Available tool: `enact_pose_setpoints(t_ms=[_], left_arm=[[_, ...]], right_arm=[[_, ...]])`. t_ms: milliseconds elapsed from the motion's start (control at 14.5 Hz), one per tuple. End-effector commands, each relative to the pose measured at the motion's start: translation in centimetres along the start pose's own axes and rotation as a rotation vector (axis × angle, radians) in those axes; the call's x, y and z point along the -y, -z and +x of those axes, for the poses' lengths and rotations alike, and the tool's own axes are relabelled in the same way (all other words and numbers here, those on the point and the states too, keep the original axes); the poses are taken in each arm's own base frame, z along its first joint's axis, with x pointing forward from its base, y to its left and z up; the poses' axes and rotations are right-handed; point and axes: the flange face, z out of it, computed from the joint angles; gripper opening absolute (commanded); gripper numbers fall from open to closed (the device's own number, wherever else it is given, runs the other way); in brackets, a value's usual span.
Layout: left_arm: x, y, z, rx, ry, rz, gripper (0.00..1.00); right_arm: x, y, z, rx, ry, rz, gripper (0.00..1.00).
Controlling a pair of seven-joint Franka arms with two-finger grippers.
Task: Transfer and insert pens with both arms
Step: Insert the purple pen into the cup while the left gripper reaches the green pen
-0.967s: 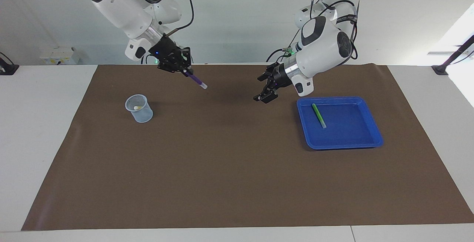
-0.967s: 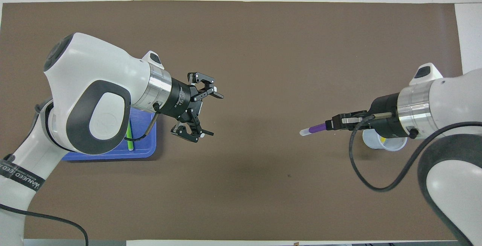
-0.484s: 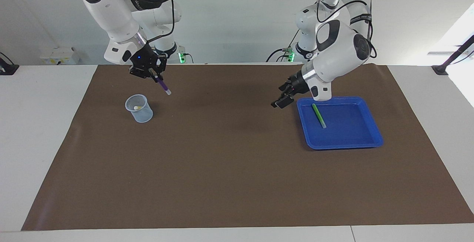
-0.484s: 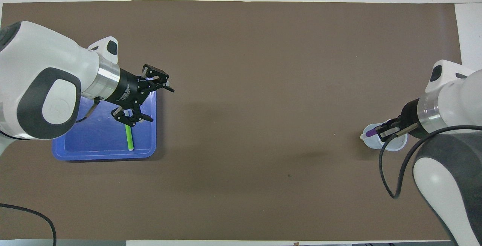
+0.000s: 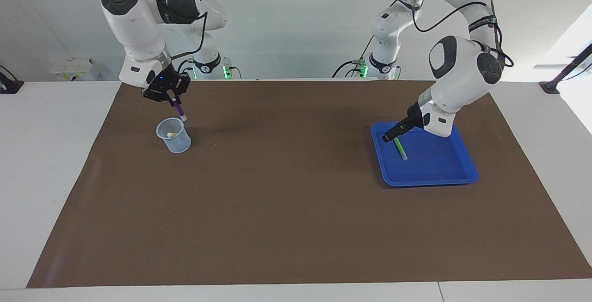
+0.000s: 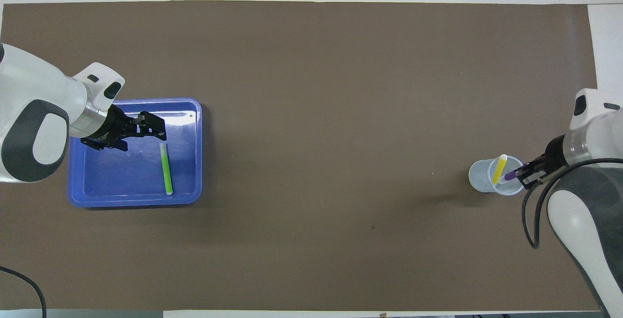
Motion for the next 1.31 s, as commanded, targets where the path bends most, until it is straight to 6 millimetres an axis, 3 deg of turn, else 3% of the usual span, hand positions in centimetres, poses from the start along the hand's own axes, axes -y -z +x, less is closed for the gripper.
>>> enact_pose_setpoints(t_ms=[0,276,346,553,829,967,1106,1244], left_arm=[[0.1,-3.6,-0.9,-0.043,-0.122,0.099,0.99],[-0.5,-7.6,-1.7,-0.053,-0.21,0.162,0.96],[-0.5,-8.3,-2.0,-0.059,-0.208,0.158,0.95],[-0.7,-9.3,-2.4,-0.064,-0.205,0.153,0.92],[-0.8,-10.5,-2.9,-0.071,-0.21,0.148,0.89],[-0.8,-10.8,-2.8,-0.073,-0.188,0.137,0.86],[-0.9,-10.8,-2.7,-0.081,-0.186,0.133,0.81],[-0.9,-10.8,-2.7,-0.081,-0.184,0.133,0.72]], right_arm=[[-0.2,-1.8,0.3,0.003,0.024,-0.021,0.0],[-1.0,-4.3,-0.1,0.017,0.006,-0.009,0.0],[-1.3,-4.8,-0.3,0.016,-0.001,-0.008,0.15],[-1.5,-5.6,-0.6,0.016,-0.009,-0.007,0.96],[-1.5,-5.3,-0.3,0.017,-0.009,-0.003,1.0],[-1.4,-3.1,0.5,-0.011,-0.015,0.004,1.0],[0.6,0.0,2.2,-0.101,-0.055,0.115,1.0],[2.2,0.8,3.2,-0.143,-0.162,0.209,1.0]])
